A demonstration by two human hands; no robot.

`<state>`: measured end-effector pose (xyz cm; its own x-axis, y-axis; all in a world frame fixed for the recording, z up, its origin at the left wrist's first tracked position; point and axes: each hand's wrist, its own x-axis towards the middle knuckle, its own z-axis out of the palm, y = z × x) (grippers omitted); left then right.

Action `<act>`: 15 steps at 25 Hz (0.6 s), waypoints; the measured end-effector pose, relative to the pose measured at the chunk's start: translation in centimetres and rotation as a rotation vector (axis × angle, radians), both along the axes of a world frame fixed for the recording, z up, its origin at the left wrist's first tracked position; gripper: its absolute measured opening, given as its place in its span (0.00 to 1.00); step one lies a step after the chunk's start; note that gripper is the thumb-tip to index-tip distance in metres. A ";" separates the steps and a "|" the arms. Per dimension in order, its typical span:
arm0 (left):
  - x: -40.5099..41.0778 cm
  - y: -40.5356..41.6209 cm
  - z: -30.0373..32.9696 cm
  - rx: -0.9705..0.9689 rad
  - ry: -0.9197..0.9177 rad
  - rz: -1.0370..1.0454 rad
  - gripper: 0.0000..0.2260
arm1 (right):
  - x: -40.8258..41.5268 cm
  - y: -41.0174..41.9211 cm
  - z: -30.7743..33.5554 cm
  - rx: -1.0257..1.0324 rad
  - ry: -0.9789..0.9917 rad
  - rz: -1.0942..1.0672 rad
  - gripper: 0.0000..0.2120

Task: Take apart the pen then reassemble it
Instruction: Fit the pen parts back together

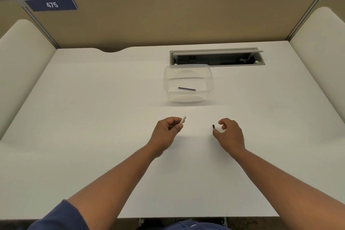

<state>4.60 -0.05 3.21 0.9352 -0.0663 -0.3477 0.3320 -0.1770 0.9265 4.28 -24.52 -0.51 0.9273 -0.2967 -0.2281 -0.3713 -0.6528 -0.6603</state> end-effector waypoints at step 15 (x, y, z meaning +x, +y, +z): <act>-0.2 0.1 -0.1 -0.005 0.005 -0.003 0.05 | -0.2 0.4 0.3 0.002 0.210 0.014 0.03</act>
